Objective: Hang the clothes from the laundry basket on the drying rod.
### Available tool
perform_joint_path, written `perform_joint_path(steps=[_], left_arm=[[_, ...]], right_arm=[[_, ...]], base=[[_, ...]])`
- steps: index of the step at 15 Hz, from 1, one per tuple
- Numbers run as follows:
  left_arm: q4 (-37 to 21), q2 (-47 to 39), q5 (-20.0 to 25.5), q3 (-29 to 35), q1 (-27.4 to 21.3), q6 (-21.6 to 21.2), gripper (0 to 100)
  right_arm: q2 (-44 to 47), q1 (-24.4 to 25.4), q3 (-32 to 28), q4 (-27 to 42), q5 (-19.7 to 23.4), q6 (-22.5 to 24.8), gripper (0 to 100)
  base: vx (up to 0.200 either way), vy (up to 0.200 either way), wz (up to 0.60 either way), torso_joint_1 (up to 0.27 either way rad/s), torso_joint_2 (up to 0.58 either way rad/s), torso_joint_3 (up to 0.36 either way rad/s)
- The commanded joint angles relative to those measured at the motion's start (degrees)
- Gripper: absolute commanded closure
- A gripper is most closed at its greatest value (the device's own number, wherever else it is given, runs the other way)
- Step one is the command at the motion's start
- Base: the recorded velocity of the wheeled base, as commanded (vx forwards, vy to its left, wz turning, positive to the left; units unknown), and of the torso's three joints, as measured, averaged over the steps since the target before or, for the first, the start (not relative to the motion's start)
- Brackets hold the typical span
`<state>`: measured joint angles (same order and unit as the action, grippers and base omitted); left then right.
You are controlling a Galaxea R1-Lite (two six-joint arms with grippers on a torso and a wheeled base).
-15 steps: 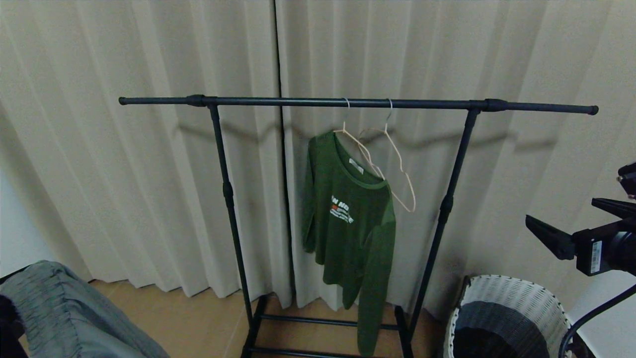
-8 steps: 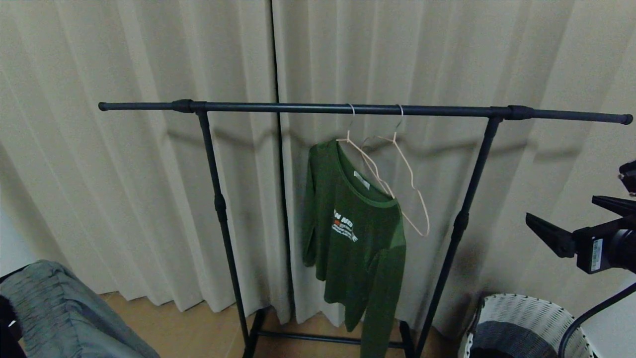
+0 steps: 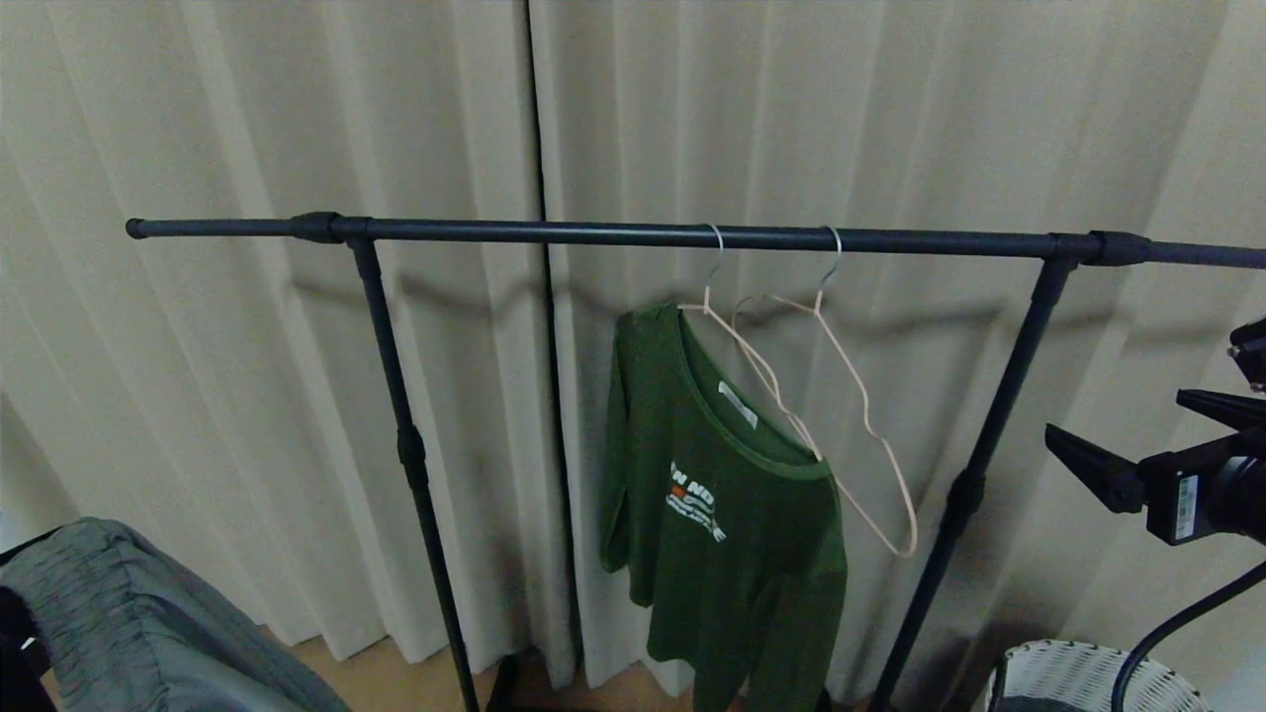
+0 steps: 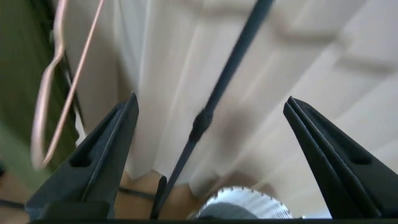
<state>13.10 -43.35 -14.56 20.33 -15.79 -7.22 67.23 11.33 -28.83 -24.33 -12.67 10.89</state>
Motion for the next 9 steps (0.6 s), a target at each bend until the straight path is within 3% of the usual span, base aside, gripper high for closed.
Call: perform_joint_path(steps=[1,7,9], left_arm=[[0.0,0.0,0.0,-0.1,0.0,0.0,100],[0.0,0.0,0.0,-0.1,0.0,0.2,100],[0.0,0.2,0.0,-0.1,0.0,0.2,100]], right_arm=[[0.1,0.1,0.0,0.0,0.0,0.0,0],[0.1,0.4,0.0,0.0,0.1,0.1,0],[0.1,0.4,0.0,0.0,0.1,0.1,0]], base=[[0.000,0.000,0.00,0.000,0.00,0.000],[0.000,0.000,0.00,0.000,0.00,0.000],[0.000,0.200,0.00,0.007,0.00,0.000]])
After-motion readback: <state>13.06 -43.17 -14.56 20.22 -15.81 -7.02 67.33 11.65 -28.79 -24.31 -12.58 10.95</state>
